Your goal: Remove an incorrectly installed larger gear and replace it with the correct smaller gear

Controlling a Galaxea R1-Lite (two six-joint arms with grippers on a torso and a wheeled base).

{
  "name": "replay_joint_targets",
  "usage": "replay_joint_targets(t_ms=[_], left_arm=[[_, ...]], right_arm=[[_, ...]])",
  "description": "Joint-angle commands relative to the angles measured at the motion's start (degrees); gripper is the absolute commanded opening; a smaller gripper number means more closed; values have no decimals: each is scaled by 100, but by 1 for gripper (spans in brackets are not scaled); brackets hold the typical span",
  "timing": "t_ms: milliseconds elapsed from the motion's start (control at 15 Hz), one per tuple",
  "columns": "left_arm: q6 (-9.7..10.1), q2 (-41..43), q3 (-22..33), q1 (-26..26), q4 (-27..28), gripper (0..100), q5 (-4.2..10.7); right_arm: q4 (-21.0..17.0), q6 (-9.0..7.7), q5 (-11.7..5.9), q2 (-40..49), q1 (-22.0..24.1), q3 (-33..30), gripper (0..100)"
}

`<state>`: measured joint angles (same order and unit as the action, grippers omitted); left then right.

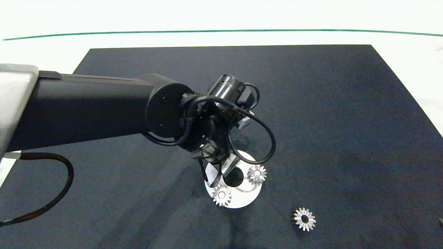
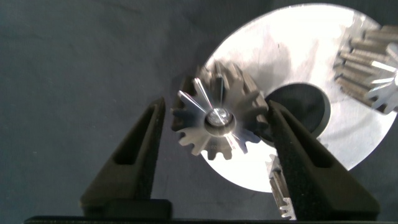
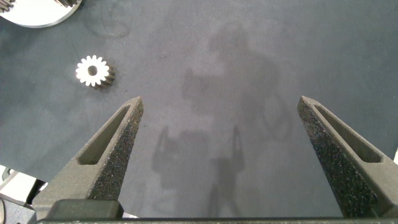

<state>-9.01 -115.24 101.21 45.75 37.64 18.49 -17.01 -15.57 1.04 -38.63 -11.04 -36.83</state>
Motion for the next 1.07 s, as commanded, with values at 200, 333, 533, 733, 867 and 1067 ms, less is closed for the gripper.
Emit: replay_joint_targets(t_ms=[200, 333, 533, 733, 867, 1067], left_arm=[[-4, -87, 110, -49, 41, 53, 14], [-4, -87, 101, -75, 41, 48, 14], [-13, -87, 101, -75, 41, 42, 14], [-13, -69, 92, -75, 173, 36, 14], [40, -43, 101, -49, 208, 33, 14], [40, 107, 92, -49, 235, 28, 14]], right_arm=[[-13, -17, 19, 5, -3, 0, 100], [-13, -17, 28, -4, -3, 0, 100], [-13, -17, 28, -4, -3, 0, 100], [-13, -17, 28, -4, -3, 0, 100], [-13, -17, 37, -4, -3, 0, 100], [-13, -17, 37, -4, -3, 9, 100]])
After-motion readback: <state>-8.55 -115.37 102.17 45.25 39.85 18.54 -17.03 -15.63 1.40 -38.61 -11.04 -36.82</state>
